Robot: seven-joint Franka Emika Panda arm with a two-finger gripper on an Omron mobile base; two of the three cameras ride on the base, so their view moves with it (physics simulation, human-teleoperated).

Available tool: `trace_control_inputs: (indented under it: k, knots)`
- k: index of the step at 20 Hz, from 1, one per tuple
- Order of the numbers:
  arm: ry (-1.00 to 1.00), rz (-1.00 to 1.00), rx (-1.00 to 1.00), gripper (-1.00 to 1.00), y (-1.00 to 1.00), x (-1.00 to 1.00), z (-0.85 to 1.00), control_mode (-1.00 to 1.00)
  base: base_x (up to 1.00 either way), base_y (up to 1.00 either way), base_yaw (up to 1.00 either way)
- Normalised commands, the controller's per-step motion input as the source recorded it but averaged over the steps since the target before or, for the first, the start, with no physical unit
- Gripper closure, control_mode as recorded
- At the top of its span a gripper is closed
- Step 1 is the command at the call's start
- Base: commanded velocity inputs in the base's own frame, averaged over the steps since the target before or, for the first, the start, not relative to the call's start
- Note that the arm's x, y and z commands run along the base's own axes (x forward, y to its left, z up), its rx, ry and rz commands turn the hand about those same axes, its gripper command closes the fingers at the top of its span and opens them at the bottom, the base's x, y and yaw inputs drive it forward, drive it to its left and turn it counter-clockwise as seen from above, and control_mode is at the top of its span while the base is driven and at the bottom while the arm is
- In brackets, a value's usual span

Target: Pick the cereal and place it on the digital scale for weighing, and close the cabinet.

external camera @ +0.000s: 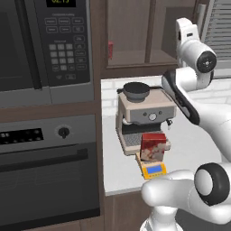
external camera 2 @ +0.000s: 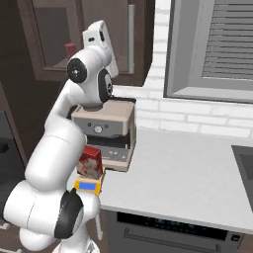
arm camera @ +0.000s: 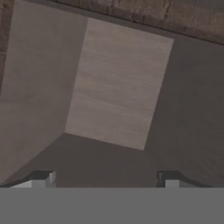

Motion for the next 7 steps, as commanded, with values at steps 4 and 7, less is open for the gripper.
trace_control_inputs:
  k: [4,7]
  knots:
    - [0.02,0.04,0.0,-1.0,0.0,0.88,-0.5,-1.0,0.0,0.0,0.0]
    - [0.1,0.03,0.0,-1.0,0.0,0.85,-0.43,-1.0,0.0,0.0,0.0]
